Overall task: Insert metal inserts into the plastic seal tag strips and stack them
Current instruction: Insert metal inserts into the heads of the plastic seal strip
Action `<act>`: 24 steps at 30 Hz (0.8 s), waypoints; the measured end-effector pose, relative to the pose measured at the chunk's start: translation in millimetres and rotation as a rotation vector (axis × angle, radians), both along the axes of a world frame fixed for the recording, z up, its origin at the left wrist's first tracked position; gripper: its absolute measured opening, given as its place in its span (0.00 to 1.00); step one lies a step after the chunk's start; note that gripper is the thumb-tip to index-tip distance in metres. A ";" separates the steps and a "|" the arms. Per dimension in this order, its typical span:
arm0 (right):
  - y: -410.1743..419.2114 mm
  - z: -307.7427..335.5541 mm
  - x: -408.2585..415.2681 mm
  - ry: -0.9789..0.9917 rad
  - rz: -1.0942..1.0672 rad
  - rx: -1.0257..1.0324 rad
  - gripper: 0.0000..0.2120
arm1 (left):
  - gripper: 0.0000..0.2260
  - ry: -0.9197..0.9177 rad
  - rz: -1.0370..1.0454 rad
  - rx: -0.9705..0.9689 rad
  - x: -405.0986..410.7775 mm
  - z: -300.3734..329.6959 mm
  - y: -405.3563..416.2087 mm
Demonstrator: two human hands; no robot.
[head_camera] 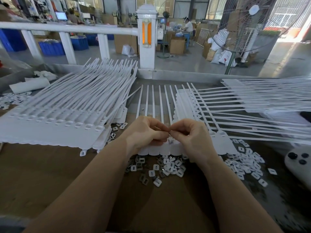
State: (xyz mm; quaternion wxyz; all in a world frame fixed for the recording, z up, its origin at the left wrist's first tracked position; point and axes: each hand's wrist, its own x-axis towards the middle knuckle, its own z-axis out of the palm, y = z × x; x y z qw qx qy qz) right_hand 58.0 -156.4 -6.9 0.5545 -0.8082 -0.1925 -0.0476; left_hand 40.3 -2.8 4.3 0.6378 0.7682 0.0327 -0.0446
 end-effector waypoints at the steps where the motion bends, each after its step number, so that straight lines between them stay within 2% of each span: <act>1: 0.1 0.0 -0.3 -0.001 -0.001 -0.002 0.04 | 0.04 -0.010 0.004 0.021 -0.2 -0.2 -0.5; 5: 0.6 -1.2 -0.1 -0.008 -0.026 -0.011 0.03 | 0.02 -0.052 0.036 0.119 0.6 -0.2 -4.5; 9: -7.2 -2.9 8.4 -0.019 -0.299 0.107 0.04 | 0.01 -0.113 0.082 0.357 6.1 1.7 -8.1; 12: -11.4 -3.7 12.2 0.011 -0.417 0.191 0.04 | 0.03 -0.122 0.132 0.430 11.6 3.0 -11.6; 24: -9.5 -5.4 12.4 0.013 -0.421 0.139 0.03 | 0.03 -0.037 0.118 0.530 24.6 -0.6 -25.4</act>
